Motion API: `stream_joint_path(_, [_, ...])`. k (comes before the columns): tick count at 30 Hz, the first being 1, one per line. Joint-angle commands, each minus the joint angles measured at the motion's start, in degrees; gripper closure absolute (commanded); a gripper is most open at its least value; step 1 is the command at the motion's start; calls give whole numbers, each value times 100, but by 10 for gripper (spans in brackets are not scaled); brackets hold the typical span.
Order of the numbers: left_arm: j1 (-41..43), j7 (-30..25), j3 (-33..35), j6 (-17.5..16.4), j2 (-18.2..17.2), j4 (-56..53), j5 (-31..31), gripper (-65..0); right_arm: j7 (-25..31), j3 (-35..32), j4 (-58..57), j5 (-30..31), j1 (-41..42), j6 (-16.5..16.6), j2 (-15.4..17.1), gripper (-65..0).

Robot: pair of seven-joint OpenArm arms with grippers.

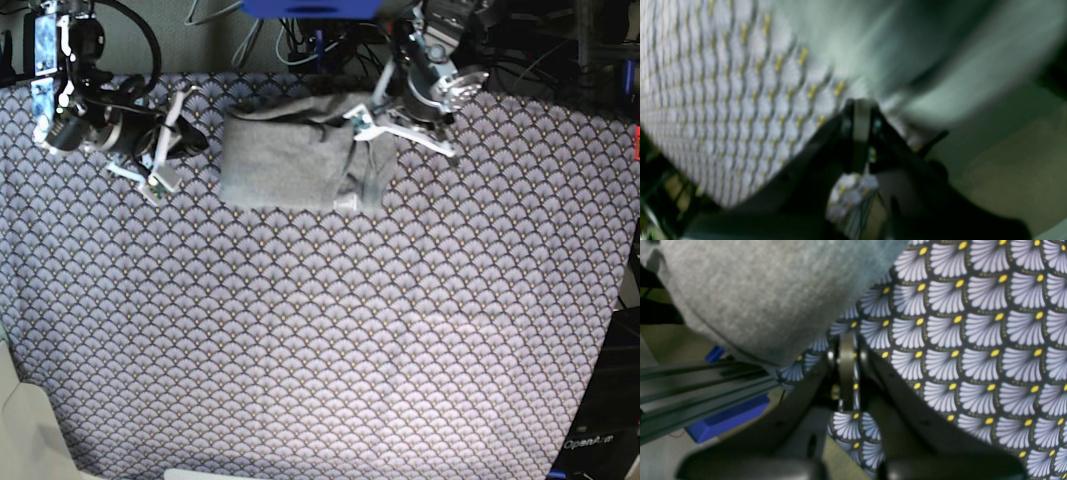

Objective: Fold the T-shirt properly
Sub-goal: 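Grasp the folded stack's sides with both grippers, then rotate the held stack with both grippers to turn it lengthwise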

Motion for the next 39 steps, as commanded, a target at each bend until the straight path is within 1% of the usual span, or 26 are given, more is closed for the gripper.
stream_joint_path(1, [-6,21,22,29,8,71,41,0,103,32,84,98,32,-3,-4,0])
stream_joint_path(5, [-129,21,57,29,70,62,41,0,103,23,84,98,32,-3,-39,0])
stream_joint_path(8, [-208,30,22,29,210,53,41,0,85,14,84,98,23,-3,-135,0])
stream_joint_path(11, [-305,30,22,29,246,-132,41,0,76,6,84,98,23,-3,-162,0])
stream_joint_path(14, [-419,30,49,29,272,-404,41,0,76,-188,84,98,23,-3,-162,0])
stream_joint_path(17, [-542,21,5,29,448,-641,41,0,76,-381,84,98,14,-3,-162,0])
stream_joint_path(24, [-806,13,5,29,509,-932,-3,0,76,-838,84,98,5,-3,-162,0])
stream_joint_path(29, [-1026,13,5,29,624,-1072,-11,0,94,-961,84,98,-91,-3,-162,0])
stream_joint_path(33, [-1272,13,-136,29,905,-1019,-11,0,94,-1023,93,98,-100,-3,-162,0])
stream_joint_path(39, [-2001,13,-619,29,1582,-1125,-3,0,85,-1313,93,98,-100,-3,-153,0])
